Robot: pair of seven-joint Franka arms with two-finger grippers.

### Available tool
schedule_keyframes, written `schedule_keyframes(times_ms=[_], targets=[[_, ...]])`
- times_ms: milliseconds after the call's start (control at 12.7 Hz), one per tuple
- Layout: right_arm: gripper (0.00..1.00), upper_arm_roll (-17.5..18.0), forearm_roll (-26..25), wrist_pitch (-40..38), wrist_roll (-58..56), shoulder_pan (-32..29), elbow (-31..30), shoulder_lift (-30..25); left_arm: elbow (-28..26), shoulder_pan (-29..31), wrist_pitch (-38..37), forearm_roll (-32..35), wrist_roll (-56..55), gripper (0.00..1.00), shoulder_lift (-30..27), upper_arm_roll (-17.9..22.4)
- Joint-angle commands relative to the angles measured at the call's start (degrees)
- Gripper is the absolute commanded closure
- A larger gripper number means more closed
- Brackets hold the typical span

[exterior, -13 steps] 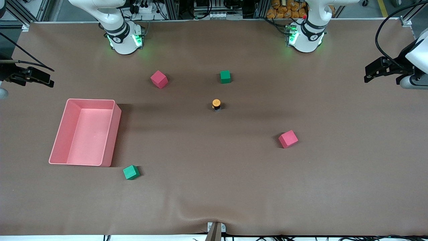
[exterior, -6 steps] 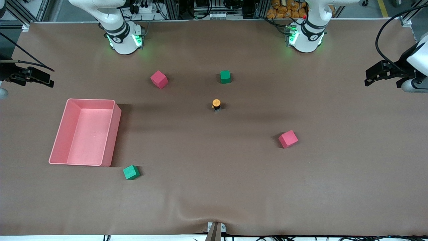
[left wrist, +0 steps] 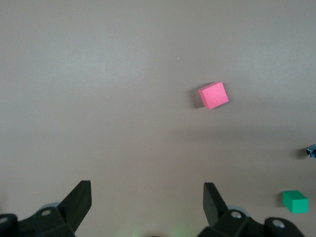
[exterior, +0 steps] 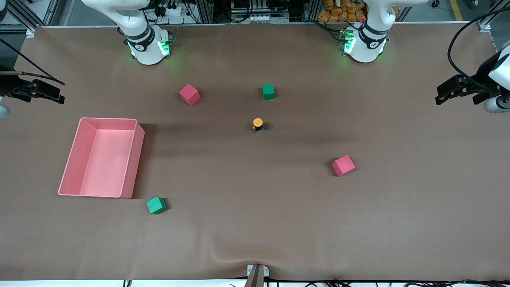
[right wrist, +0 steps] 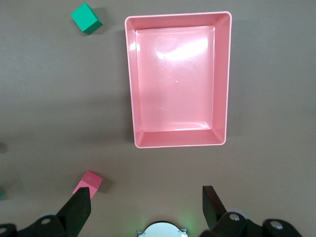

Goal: Place and upright button with both arms

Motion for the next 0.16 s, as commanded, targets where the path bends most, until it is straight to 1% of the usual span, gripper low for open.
schedule_keyframes(times_ms=[0, 79], targets=[[0.0, -0.12, 0.02, -0.07, 0.6, 0.38, -0.32, -0.33, 1.37, 0.65, -0.04, -0.76, 0.0, 0.0, 0.67, -0.33], [0.0, -0.12, 0.02, -0.16, 0.68, 0.38, -0.32, -0.33, 1.37, 0.65, -0.04, -0.67, 0.18, 0.0, 0.67, -0.33]])
